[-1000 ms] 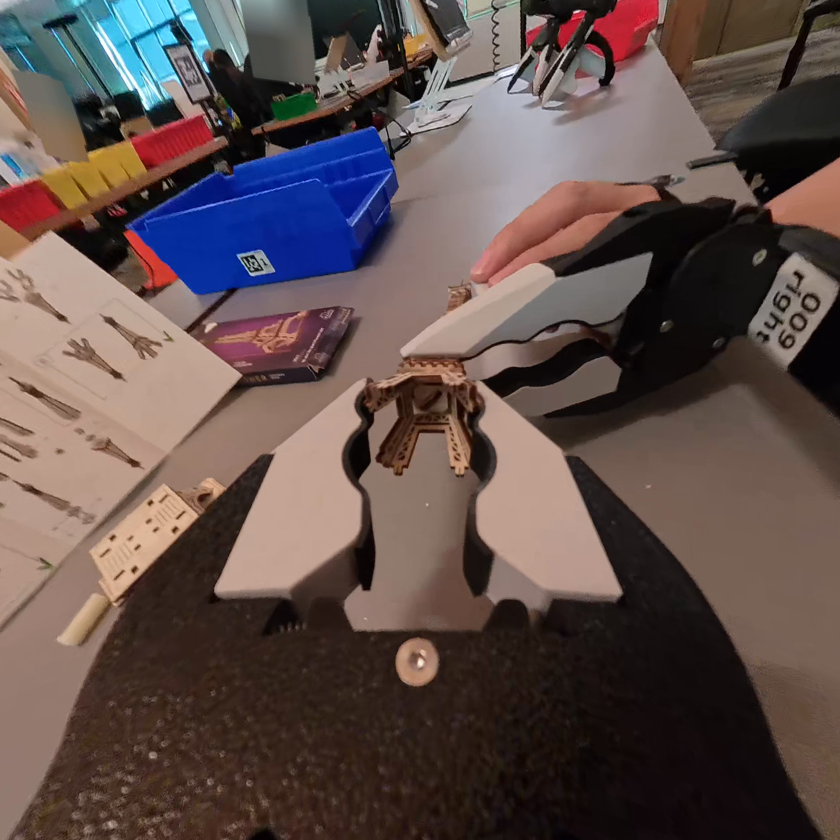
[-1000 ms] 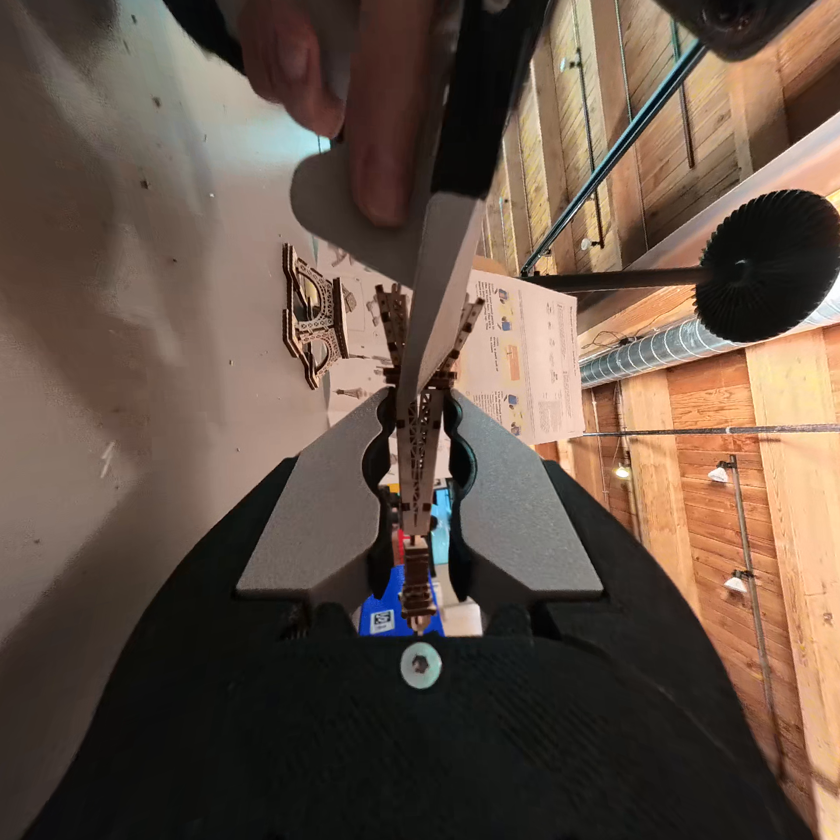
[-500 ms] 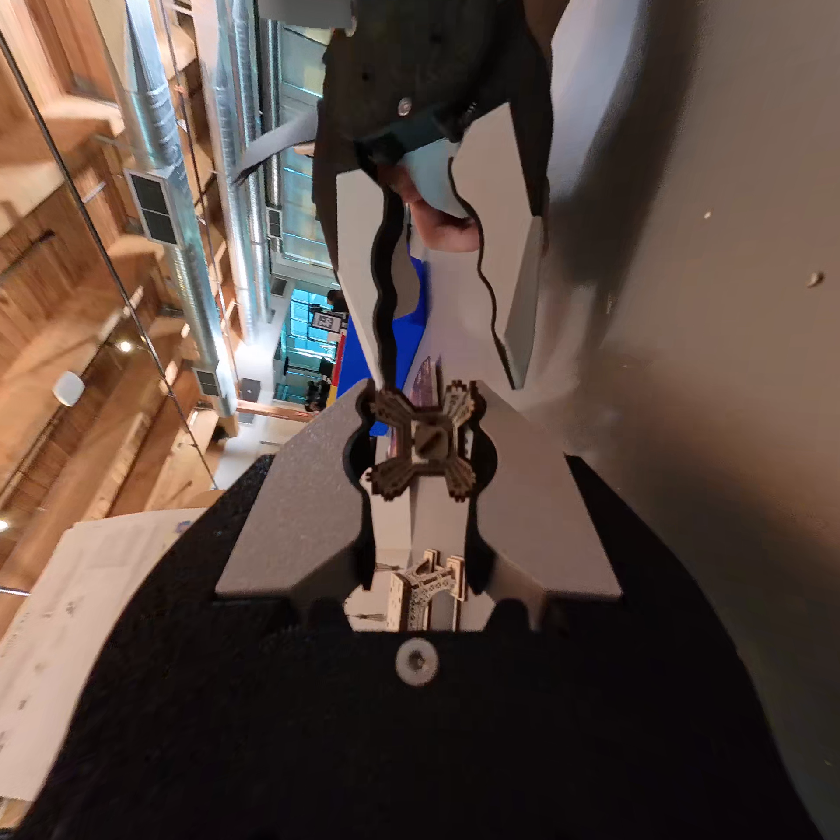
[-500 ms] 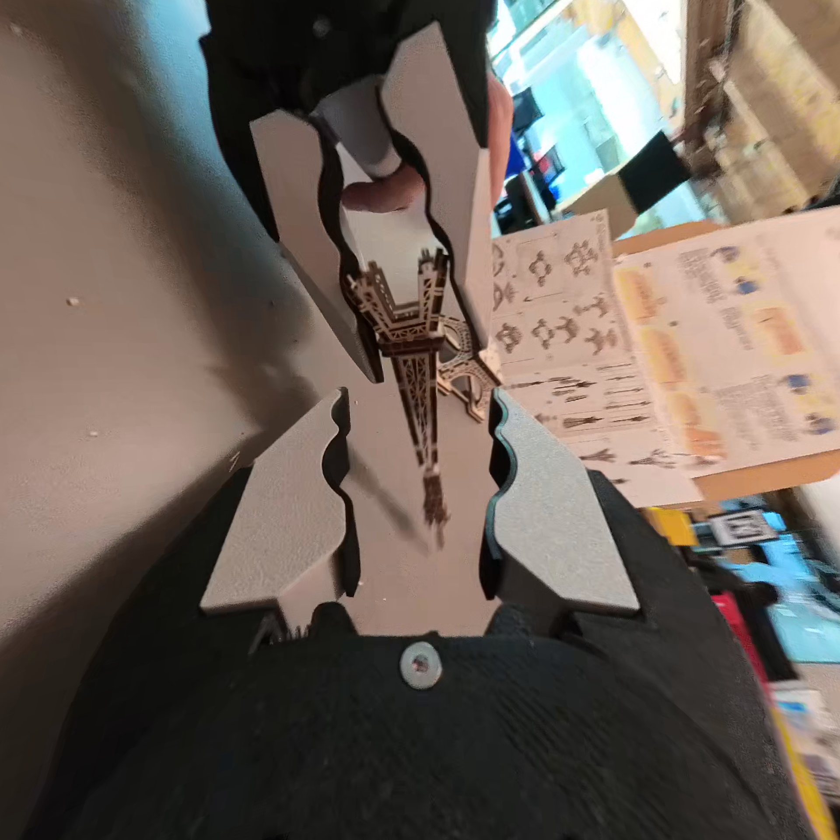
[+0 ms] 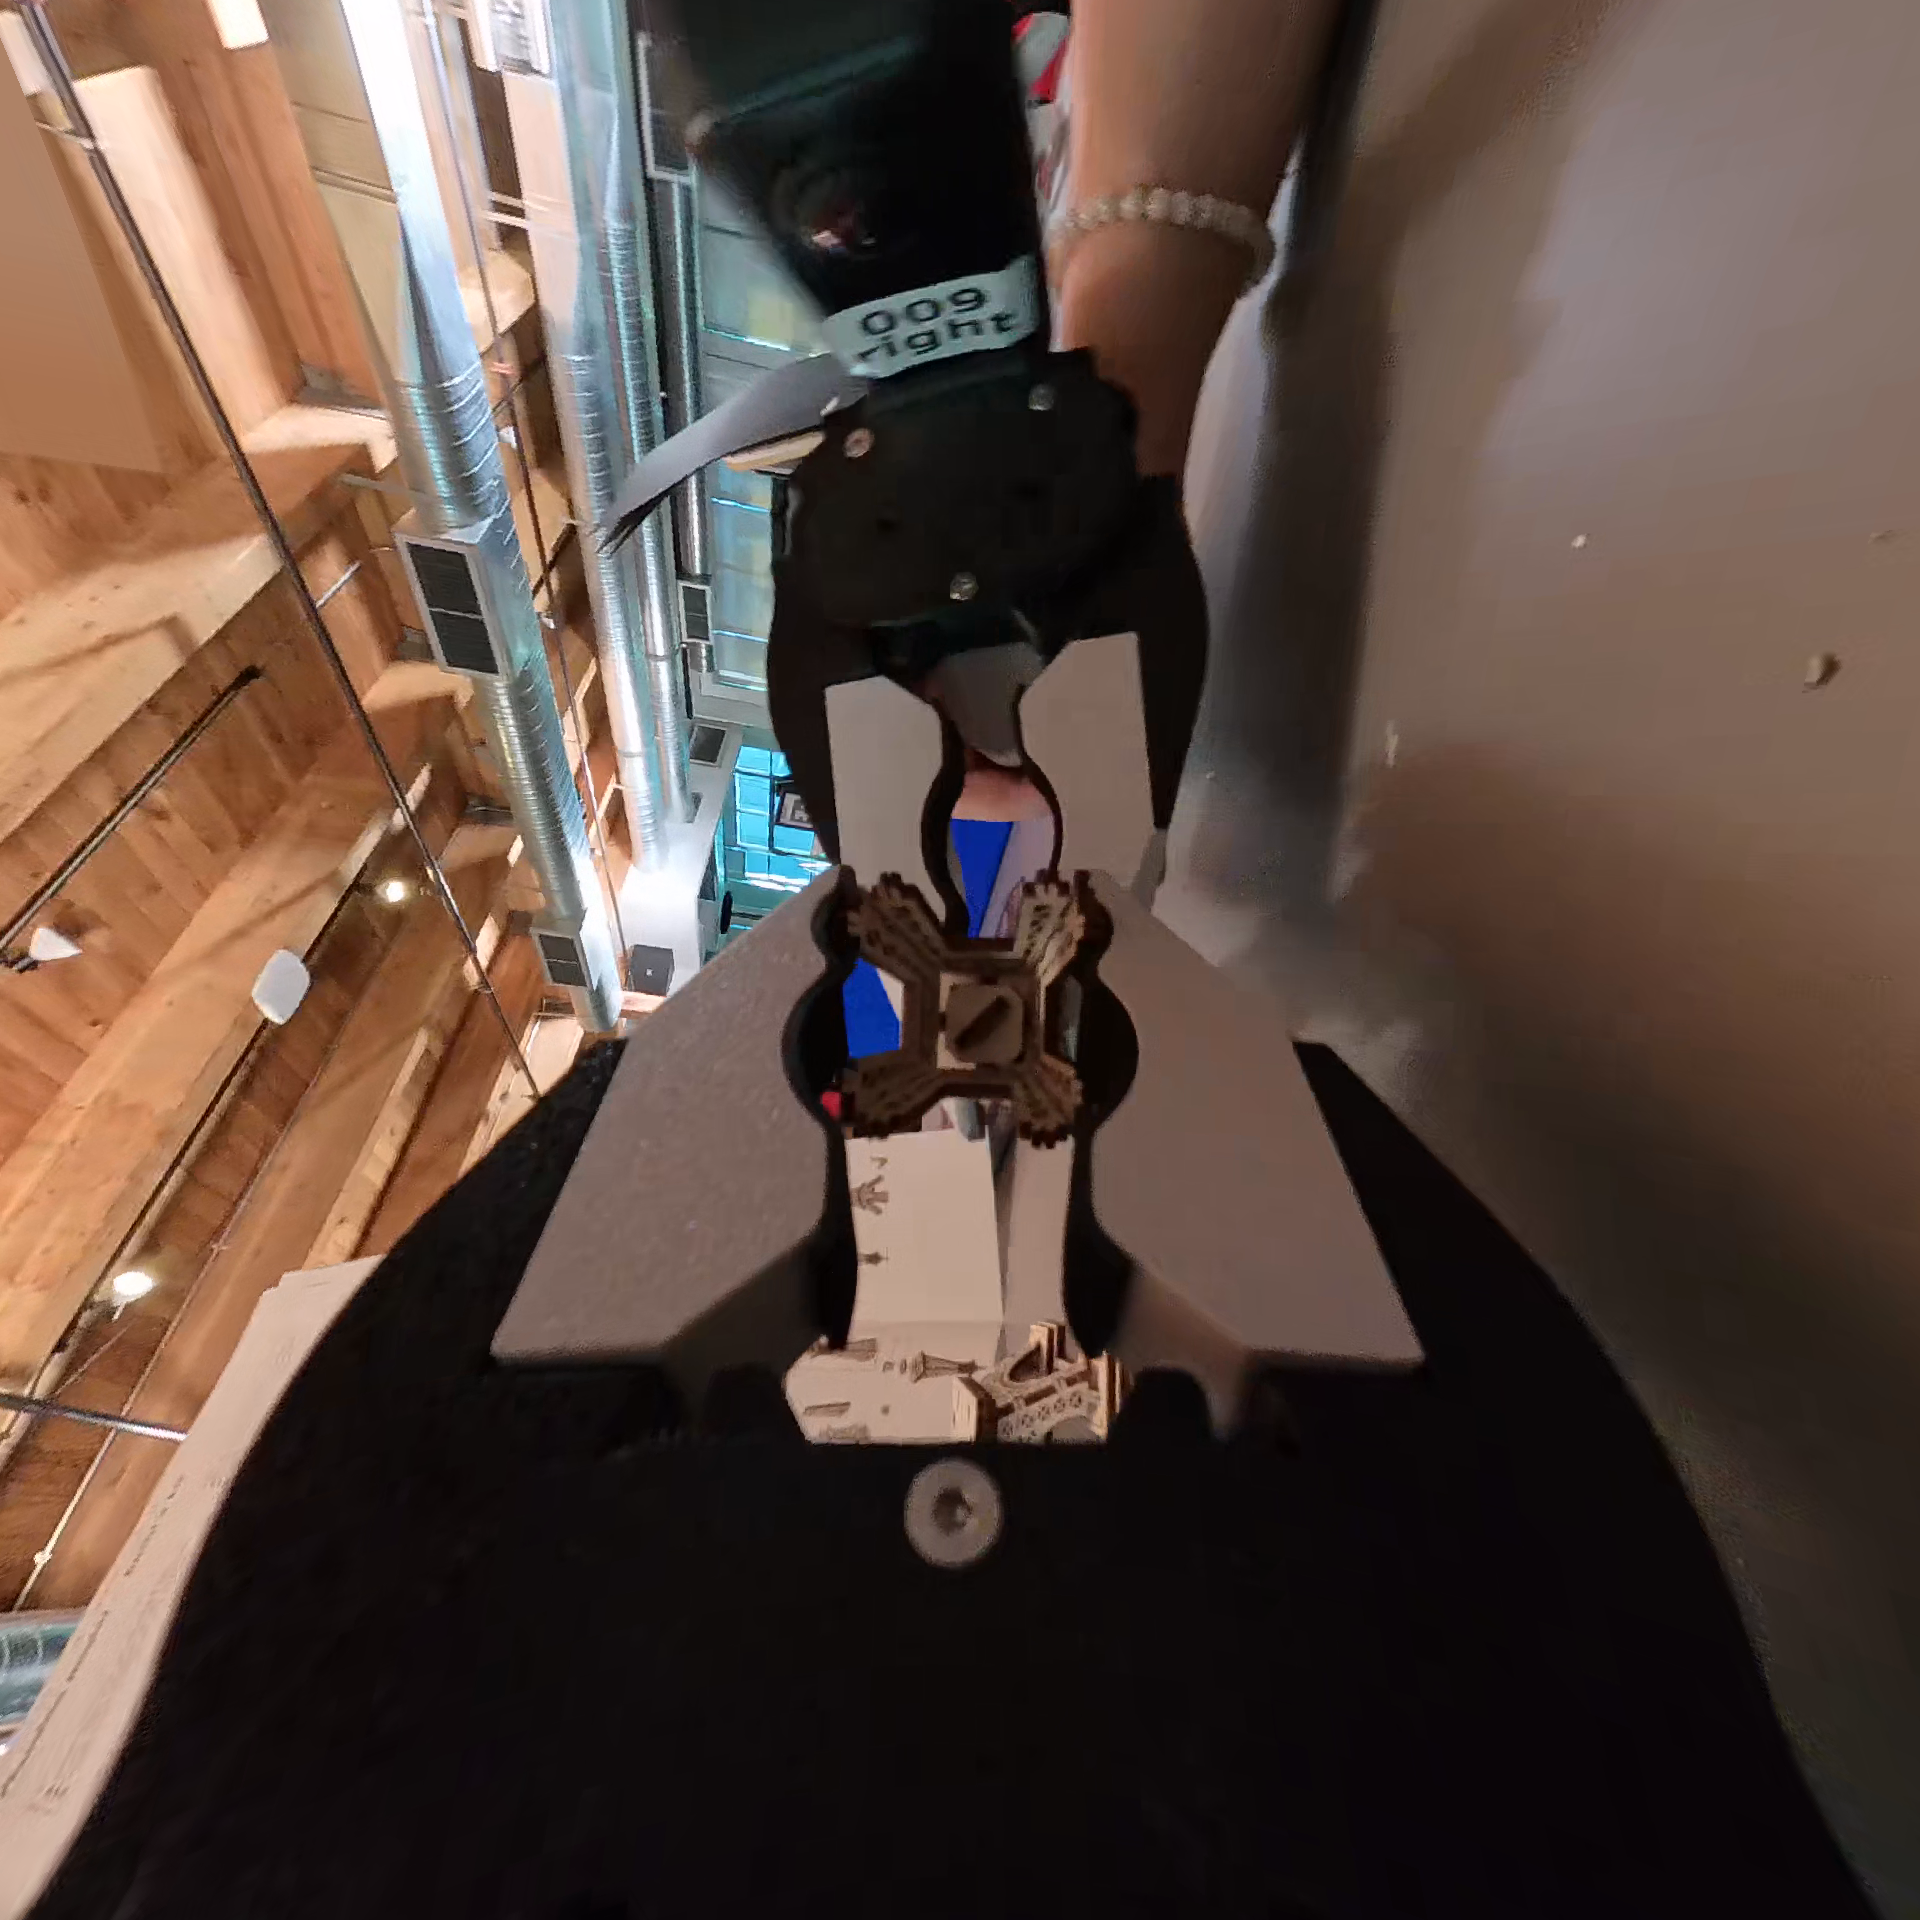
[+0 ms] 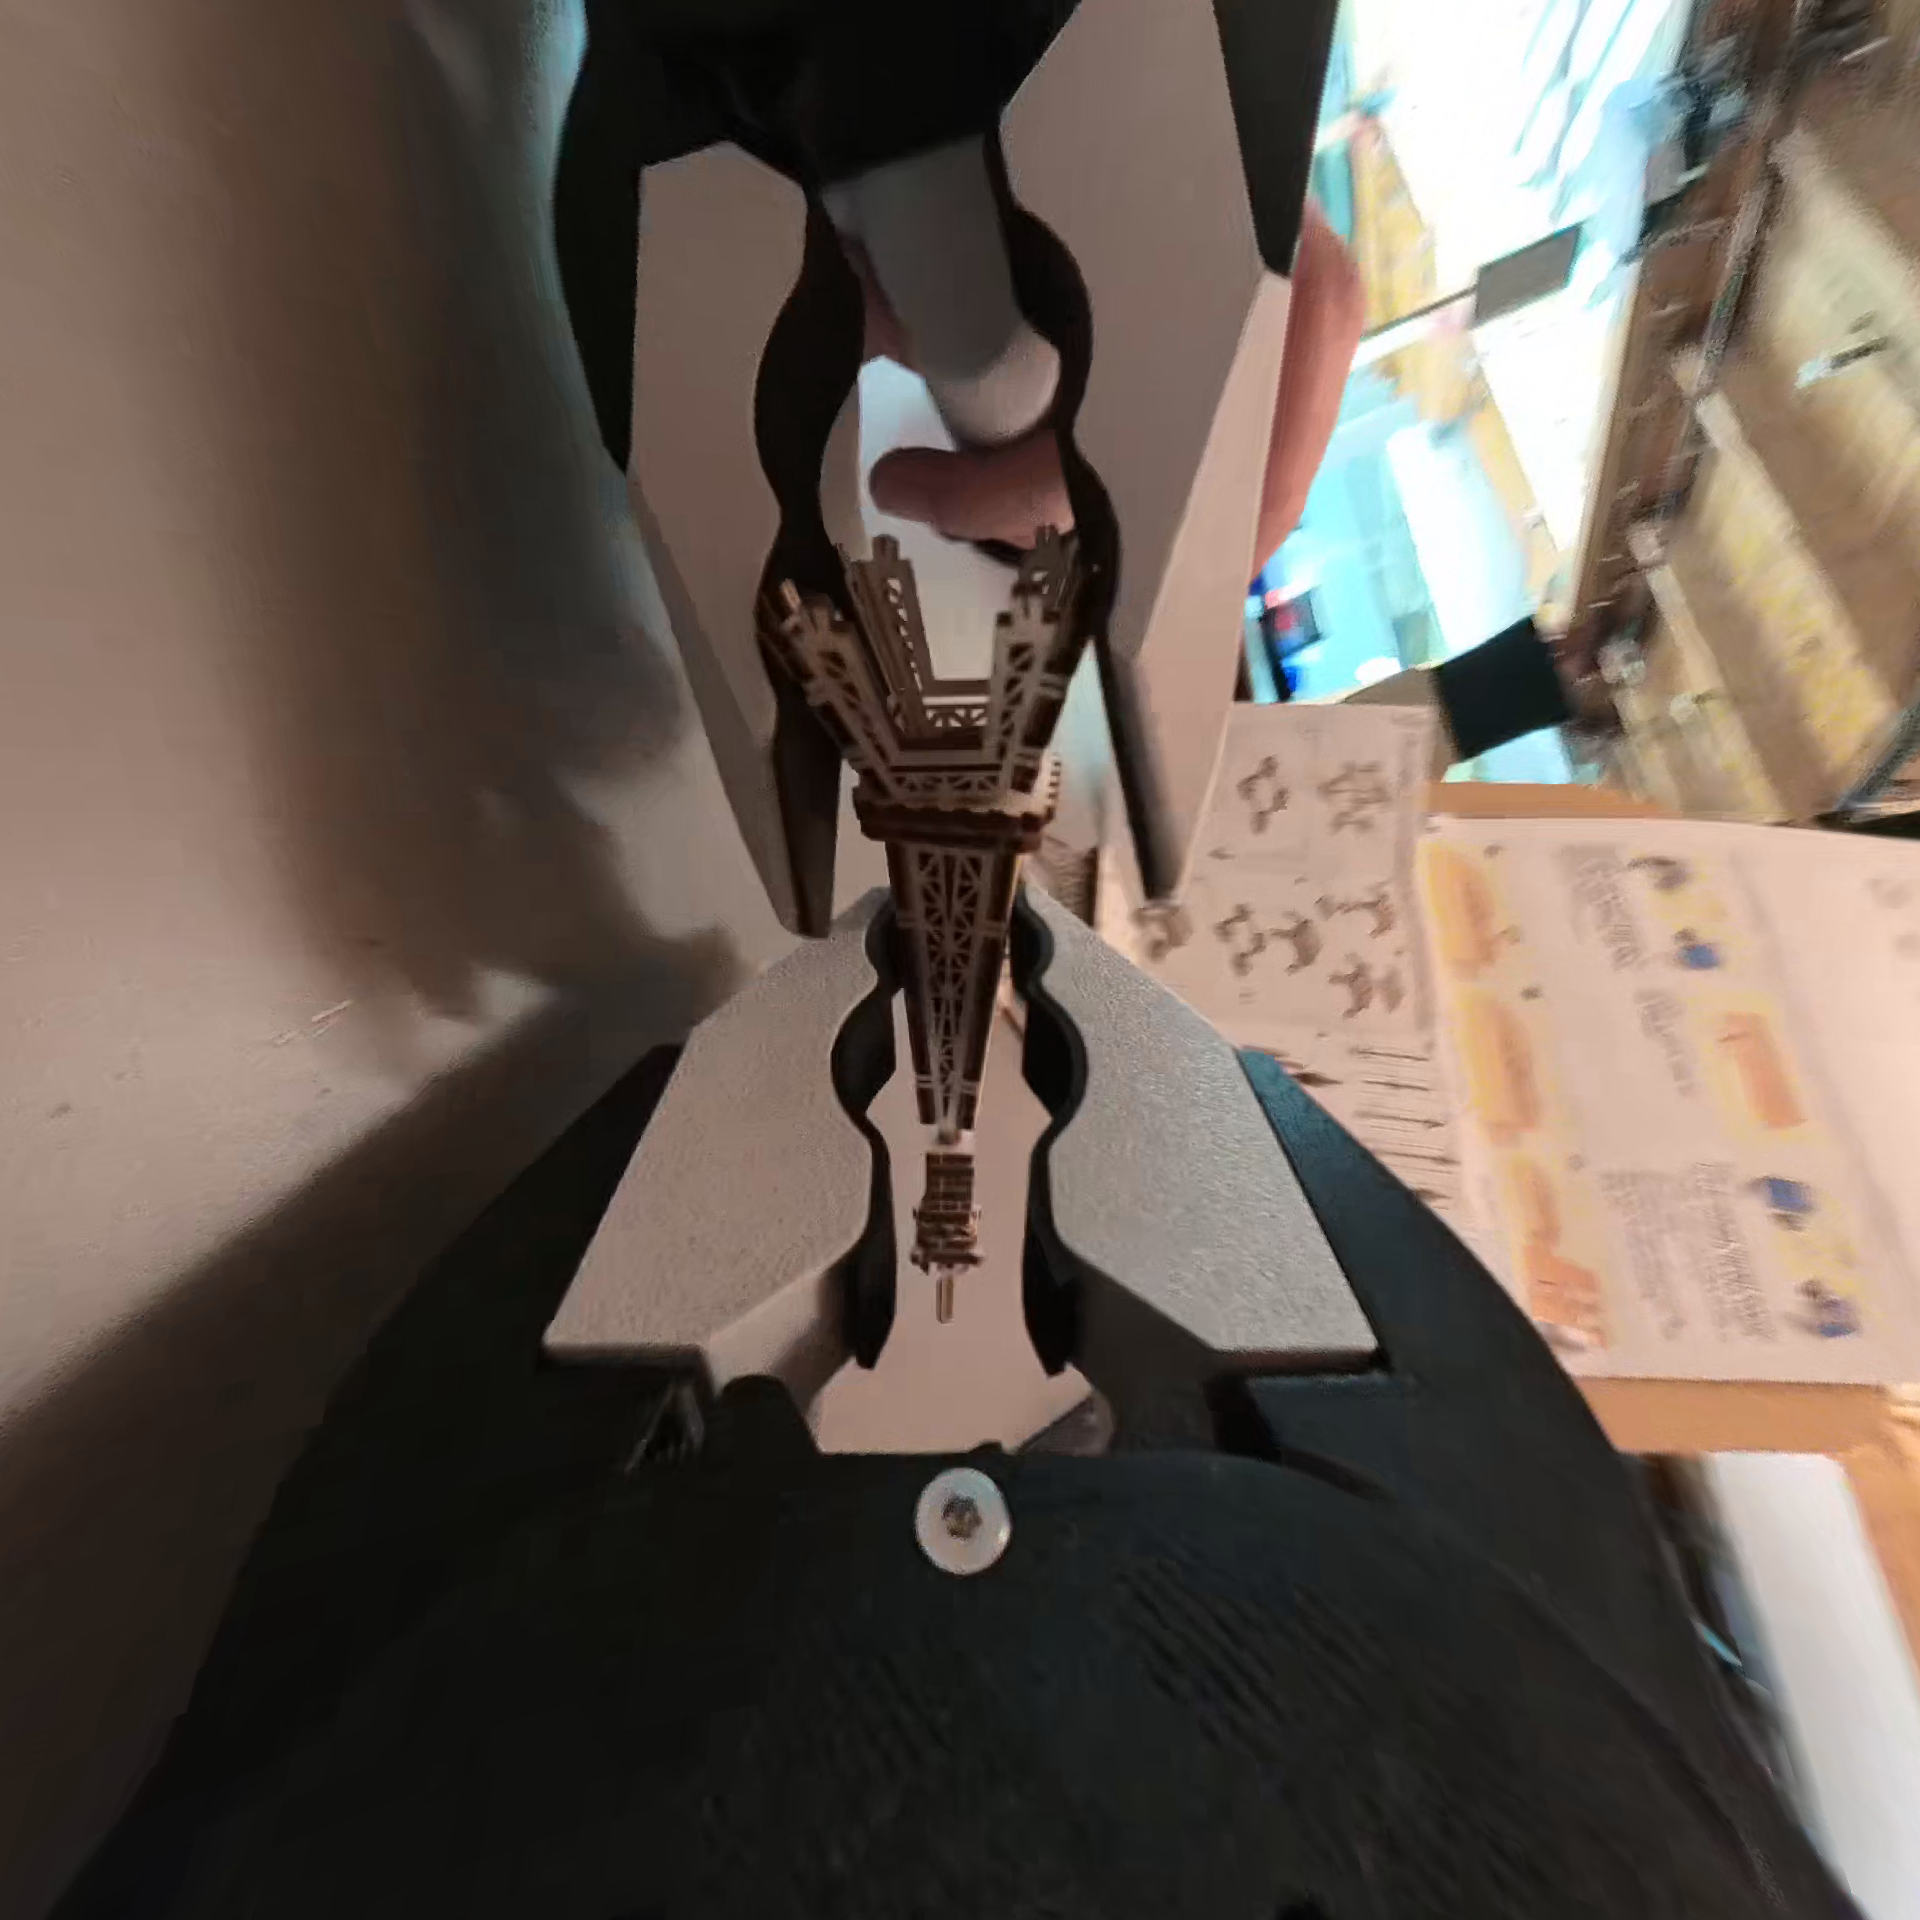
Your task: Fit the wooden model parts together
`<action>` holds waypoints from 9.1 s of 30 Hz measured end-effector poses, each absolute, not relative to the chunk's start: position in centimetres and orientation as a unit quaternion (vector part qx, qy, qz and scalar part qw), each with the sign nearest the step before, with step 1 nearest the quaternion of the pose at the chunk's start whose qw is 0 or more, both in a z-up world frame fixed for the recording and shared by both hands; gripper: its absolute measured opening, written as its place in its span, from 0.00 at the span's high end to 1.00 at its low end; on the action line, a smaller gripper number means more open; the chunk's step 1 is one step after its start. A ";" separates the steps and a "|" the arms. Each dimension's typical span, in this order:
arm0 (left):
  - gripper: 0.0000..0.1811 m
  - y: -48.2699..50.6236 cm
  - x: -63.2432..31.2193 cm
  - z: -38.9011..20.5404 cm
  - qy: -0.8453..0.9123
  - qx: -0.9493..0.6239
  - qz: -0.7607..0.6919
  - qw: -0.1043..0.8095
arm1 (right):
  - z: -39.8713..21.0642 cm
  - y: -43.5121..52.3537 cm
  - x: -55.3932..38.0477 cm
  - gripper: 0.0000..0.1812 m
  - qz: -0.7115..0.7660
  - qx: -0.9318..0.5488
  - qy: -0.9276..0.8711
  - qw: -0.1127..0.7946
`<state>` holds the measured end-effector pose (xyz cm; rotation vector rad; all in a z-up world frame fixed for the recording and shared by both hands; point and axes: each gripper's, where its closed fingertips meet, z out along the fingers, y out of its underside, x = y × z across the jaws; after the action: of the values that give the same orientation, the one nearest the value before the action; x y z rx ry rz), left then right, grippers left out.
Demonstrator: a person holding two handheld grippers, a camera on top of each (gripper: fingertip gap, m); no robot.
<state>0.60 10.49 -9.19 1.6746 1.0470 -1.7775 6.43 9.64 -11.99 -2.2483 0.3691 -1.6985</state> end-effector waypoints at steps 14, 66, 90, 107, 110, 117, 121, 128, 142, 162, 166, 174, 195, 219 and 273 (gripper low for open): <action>0.82 10.1 5.2 -3.4 0.575 0.380 -0.725 -0.009 | -7.2 4.6 6.1 0.91 -0.735 -0.663 0.139 -0.020; 0.89 8.5 7.0 -6.2 0.722 0.176 -0.628 -0.231 | -7.3 3.6 6.6 0.92 -0.749 -0.636 0.137 -0.120; 0.91 8.0 7.2 -10.6 0.811 0.114 -0.516 -0.250 | -11.4 2.8 7.6 0.92 -0.661 -0.699 0.208 -0.176; 0.96 9.9 6.9 -13.1 0.823 0.219 -0.419 -0.315 | -13.3 7.5 7.5 0.90 -0.630 -0.761 0.129 -0.087; 0.96 9.8 7.1 -13.6 0.832 0.222 -0.404 -0.308 | -13.8 8.0 7.4 0.90 -0.613 -0.775 0.127 -0.081; 0.95 9.4 7.2 -13.6 0.837 0.158 -0.390 -0.350 | -14.4 7.9 7.5 0.90 -0.593 -0.786 0.166 -0.055; 0.93 9.3 7.1 -13.5 0.836 0.127 -0.383 -0.371 | -14.3 7.5 7.4 0.90 -0.595 -0.780 0.184 -0.059; 0.92 8.8 6.5 -13.1 0.827 0.099 -0.397 -0.385 | -13.7 7.0 6.9 0.90 -0.617 -0.762 0.175 -0.088; 0.93 9.0 6.7 -12.7 0.818 0.053 -0.387 -0.421 | -13.4 6.2 6.6 0.90 -0.626 -0.752 0.187 -0.087; 0.94 8.6 6.3 -13.4 0.819 0.027 -0.375 -0.432 | -14.6 6.7 6.6 0.91 -0.592 -0.778 0.200 -0.065; 0.95 8.8 6.2 -13.5 0.822 0.039 -0.371 -0.430 | -14.7 7.0 6.5 0.91 -0.588 -0.783 0.196 -0.055; 0.95 8.8 6.2 -13.5 0.828 0.062 -0.374 -0.413 | -14.7 7.1 6.7 0.92 -0.587 -0.783 0.196 -0.062; 0.95 7.7 6.6 -13.0 0.848 0.092 -0.396 -0.339 | -14.8 6.3 7.3 0.91 -0.584 -0.777 0.222 -0.077; 0.89 7.6 8.4 -5.3 0.735 0.180 -0.624 -0.195 | -10.9 1.4 6.2 0.90 -0.538 -0.726 0.410 0.127; 0.92 8.6 5.1 -7.0 0.729 0.338 -0.586 -0.107 | -9.1 6.4 7.1 0.90 -0.557 -0.721 0.364 0.192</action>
<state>5.11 8.63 -7.00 1.1412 2.4604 -1.9771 7.06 6.45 -9.13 -2.0243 1.0219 -1.5636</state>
